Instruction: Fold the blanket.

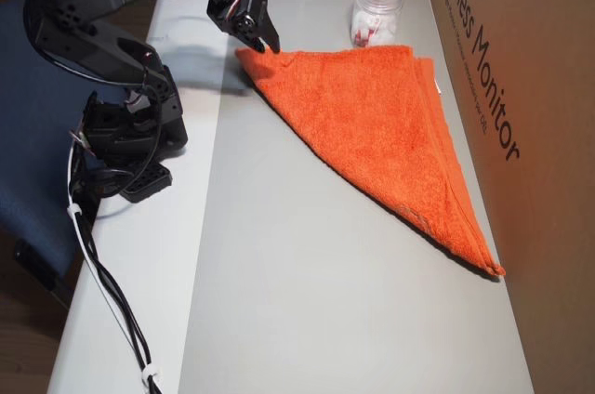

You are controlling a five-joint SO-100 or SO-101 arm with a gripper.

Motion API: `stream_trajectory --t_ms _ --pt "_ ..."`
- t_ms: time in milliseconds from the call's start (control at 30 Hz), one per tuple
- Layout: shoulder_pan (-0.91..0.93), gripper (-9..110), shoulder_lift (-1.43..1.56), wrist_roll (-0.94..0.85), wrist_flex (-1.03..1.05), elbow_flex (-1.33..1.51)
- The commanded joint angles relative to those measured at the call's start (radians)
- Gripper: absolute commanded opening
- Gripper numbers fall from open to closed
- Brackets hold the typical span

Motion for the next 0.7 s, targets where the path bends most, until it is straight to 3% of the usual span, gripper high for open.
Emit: stream_trajectory --t_ms 0,233,667 --pt "-0.069 13 0.029 -0.009 0.037 -0.031" --pt "-0.192 16 0.012 0.003 0.199 -0.018" --pt "-0.262 16 -0.115 -0.009 0.135 0.035"
